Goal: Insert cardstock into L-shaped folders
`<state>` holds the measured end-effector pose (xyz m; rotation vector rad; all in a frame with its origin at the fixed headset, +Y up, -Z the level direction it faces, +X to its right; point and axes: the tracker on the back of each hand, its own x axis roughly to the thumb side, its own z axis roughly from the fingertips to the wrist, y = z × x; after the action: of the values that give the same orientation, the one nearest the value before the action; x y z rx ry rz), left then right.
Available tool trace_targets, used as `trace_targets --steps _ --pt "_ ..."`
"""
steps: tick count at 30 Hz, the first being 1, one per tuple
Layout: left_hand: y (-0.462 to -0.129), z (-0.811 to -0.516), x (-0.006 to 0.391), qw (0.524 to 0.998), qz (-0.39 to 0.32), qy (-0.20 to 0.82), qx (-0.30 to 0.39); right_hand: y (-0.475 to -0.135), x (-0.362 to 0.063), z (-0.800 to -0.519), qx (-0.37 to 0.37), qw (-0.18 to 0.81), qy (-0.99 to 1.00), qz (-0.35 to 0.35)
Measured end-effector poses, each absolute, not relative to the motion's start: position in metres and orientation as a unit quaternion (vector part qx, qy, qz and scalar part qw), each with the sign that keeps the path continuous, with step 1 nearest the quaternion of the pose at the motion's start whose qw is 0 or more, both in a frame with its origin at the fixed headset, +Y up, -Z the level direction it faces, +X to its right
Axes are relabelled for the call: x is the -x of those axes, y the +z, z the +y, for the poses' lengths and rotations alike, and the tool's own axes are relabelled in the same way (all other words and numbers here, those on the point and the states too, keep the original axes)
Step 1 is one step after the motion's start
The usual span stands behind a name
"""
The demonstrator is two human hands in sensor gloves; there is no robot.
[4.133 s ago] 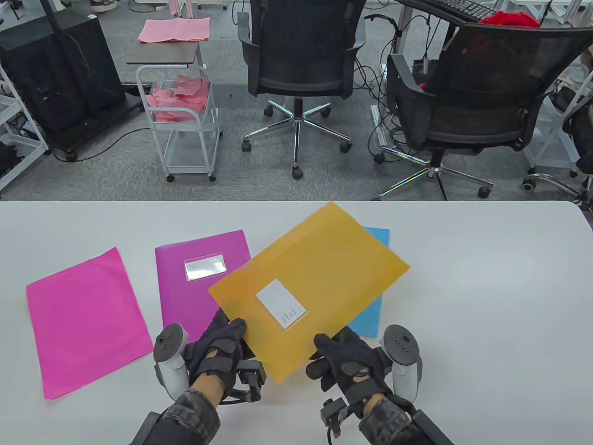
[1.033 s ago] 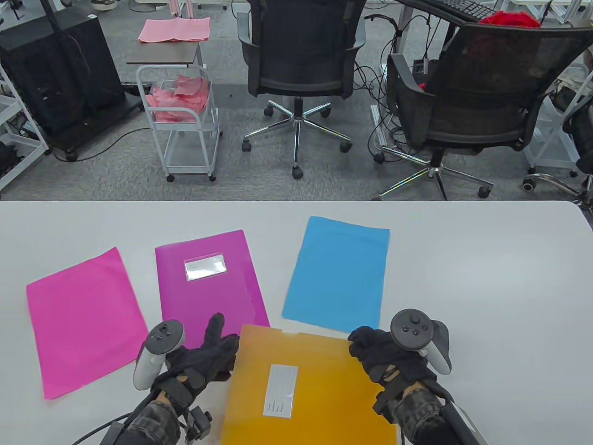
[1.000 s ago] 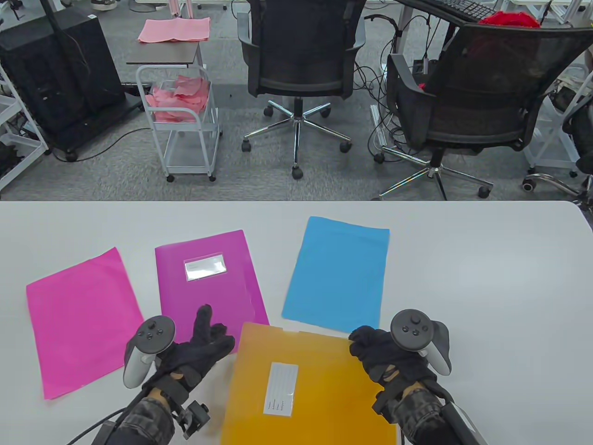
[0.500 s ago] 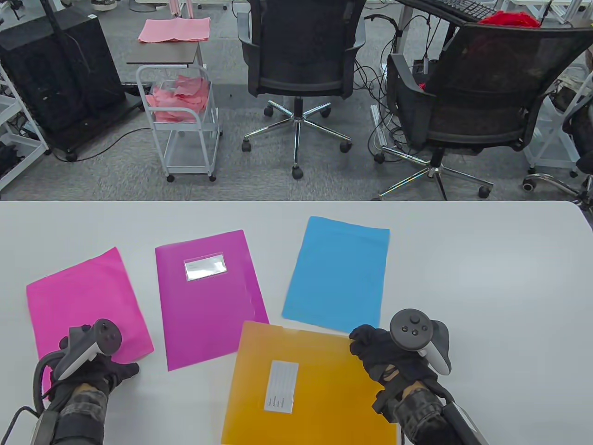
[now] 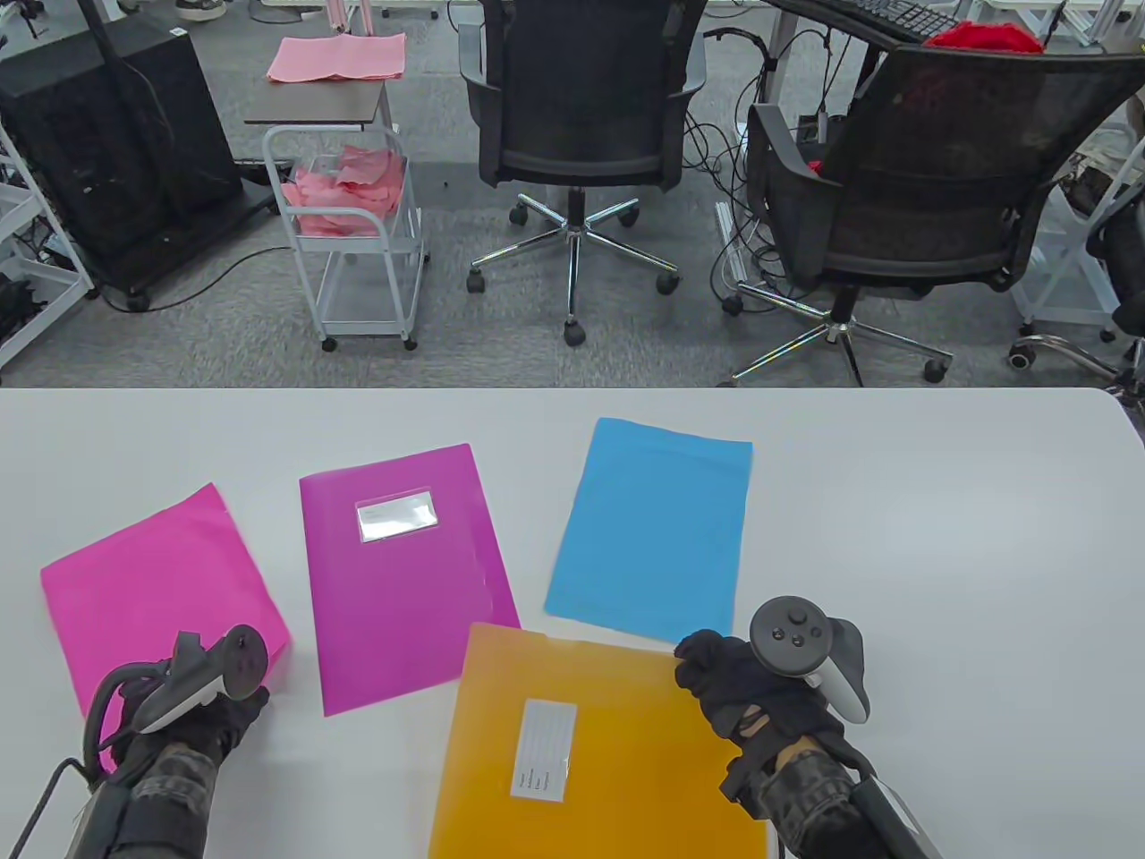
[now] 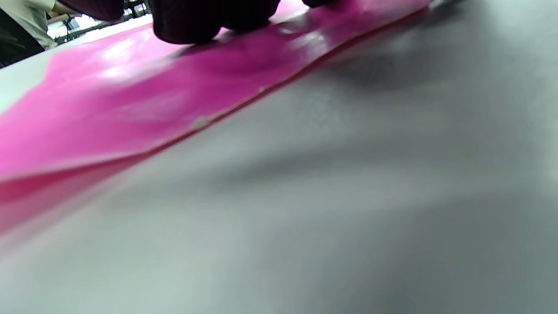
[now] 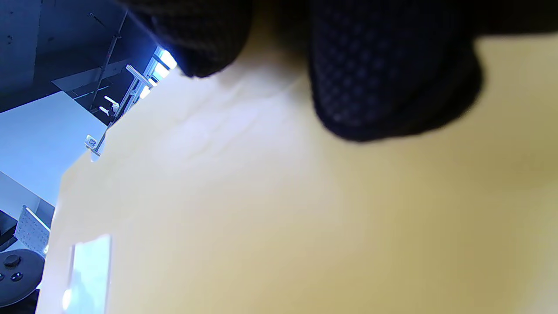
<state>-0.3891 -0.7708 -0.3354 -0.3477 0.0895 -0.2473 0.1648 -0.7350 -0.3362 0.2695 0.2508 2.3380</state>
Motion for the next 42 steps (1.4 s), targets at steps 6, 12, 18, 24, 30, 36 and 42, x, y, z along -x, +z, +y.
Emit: trace_targets --steps 6,12,18,24,30,36,42 --pt "-0.334 -0.769 0.362 0.983 0.026 -0.150 0.107 -0.337 -0.164 -0.736 -0.106 0.376 0.915 0.104" --pt "-0.332 -0.742 0.347 0.986 0.040 -0.159 -0.033 -0.336 -0.164 -0.736 -0.104 0.375 0.915 0.106" --pt "-0.308 -0.637 0.348 0.961 0.058 0.055 -0.265 -0.336 -0.165 -0.736 -0.095 0.375 0.916 0.106" --pt "-0.282 -0.582 0.342 0.874 -0.046 0.352 -0.334 -0.335 -0.168 -0.736 -0.089 0.381 0.915 0.099" --pt "-0.294 -0.632 0.364 0.754 -0.031 0.629 -0.188 -0.334 -0.174 -0.730 -0.093 0.400 0.909 0.065" --pt "-0.307 -0.707 0.374 0.762 0.021 0.647 -0.007 -0.333 -0.173 -0.729 -0.104 0.404 0.907 0.052" --pt "-0.313 -0.721 0.327 0.872 -0.011 0.485 0.073 -0.330 -0.162 -0.724 -0.090 0.375 0.922 0.029"
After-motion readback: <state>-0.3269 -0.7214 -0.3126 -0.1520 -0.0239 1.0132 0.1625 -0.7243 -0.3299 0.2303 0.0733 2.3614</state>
